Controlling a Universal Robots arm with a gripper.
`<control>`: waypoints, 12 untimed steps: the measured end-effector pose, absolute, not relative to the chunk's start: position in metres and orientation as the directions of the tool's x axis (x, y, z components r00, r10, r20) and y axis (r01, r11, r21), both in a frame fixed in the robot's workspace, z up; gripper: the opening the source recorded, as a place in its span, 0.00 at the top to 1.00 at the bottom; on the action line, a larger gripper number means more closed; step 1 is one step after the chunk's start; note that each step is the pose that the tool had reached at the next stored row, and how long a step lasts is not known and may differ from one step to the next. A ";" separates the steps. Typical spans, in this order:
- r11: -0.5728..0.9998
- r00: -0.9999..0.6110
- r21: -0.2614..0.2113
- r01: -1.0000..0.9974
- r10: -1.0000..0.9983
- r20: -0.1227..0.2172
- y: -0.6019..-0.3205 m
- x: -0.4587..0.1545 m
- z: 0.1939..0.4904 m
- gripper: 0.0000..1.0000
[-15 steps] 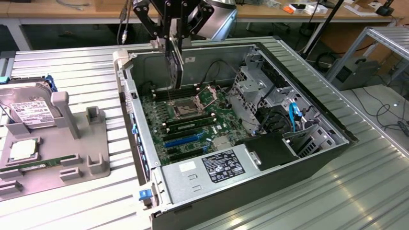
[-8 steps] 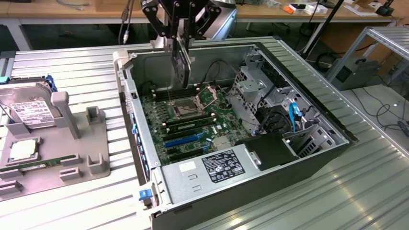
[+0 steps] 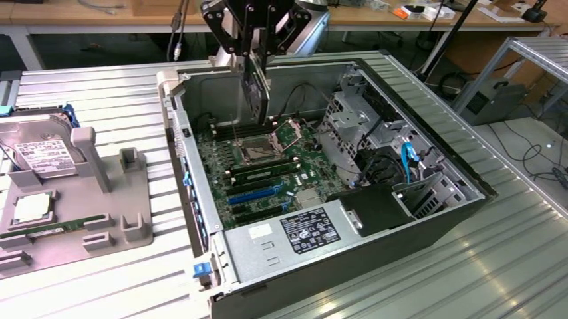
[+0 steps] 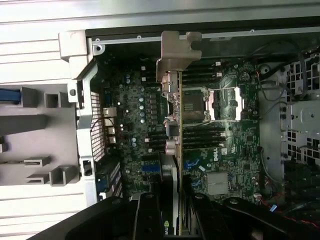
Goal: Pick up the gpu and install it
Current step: 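Pick up the gpu and move the gpu toward the slot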
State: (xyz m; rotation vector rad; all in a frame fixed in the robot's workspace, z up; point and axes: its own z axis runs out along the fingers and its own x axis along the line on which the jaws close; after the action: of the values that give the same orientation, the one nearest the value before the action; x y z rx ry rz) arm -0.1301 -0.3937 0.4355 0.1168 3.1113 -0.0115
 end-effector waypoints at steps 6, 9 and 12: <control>0.997 -0.997 -0.008 0.075 0.075 -0.028 -0.394 -0.128 0.433 0.73; 0.997 -0.997 -0.009 0.075 0.075 -0.029 -0.394 -0.126 0.432 0.73; 0.997 -0.997 -0.010 0.075 0.075 -0.029 -0.394 -0.125 0.431 0.73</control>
State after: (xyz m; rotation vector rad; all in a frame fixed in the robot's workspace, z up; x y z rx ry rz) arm -0.1253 -0.3937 0.4309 0.1168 3.1111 -0.0174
